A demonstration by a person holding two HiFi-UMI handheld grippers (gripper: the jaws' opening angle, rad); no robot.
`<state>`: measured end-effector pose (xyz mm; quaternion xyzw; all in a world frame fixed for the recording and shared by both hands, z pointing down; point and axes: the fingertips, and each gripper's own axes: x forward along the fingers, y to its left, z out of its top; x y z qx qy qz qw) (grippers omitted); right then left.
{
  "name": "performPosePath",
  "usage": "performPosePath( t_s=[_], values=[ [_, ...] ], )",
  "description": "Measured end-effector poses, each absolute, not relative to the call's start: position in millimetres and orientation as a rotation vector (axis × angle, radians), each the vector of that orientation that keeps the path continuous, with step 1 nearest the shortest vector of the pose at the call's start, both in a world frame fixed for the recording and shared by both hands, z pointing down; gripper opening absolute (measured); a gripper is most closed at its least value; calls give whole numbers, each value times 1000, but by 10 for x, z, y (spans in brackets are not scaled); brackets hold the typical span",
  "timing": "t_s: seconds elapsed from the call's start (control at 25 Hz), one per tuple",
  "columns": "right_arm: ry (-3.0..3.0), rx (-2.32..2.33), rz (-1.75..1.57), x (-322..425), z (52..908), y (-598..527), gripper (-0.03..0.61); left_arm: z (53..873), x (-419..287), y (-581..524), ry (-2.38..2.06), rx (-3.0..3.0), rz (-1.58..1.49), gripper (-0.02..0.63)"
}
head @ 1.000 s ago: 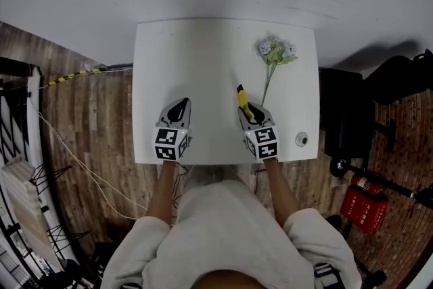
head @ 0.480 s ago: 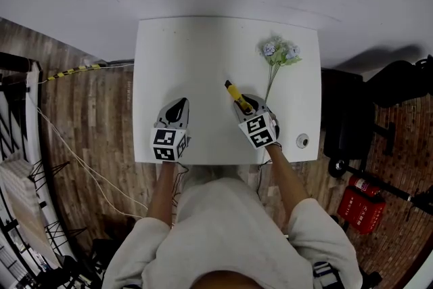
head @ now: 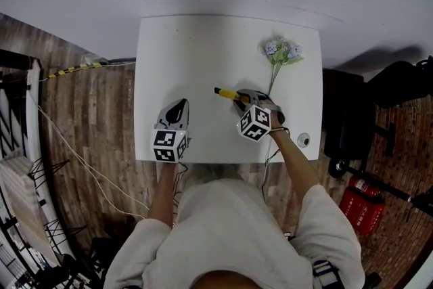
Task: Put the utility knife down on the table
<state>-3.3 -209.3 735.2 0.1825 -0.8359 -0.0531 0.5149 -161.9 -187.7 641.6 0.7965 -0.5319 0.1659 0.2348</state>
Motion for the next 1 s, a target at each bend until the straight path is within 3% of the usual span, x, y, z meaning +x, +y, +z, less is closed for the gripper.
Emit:
performPosePath(
  t_s=[0.4, 1.0],
  values=[
    [-1846, 179, -404, -42, 7528, -2153, 110, 6460, -1654, -1811, -1468, 2169, 459, 6],
    [-1803, 97, -319, -107, 7736, -2212, 110, 6422, -1796, -1788, -1502, 2147, 450, 6]
  ],
)
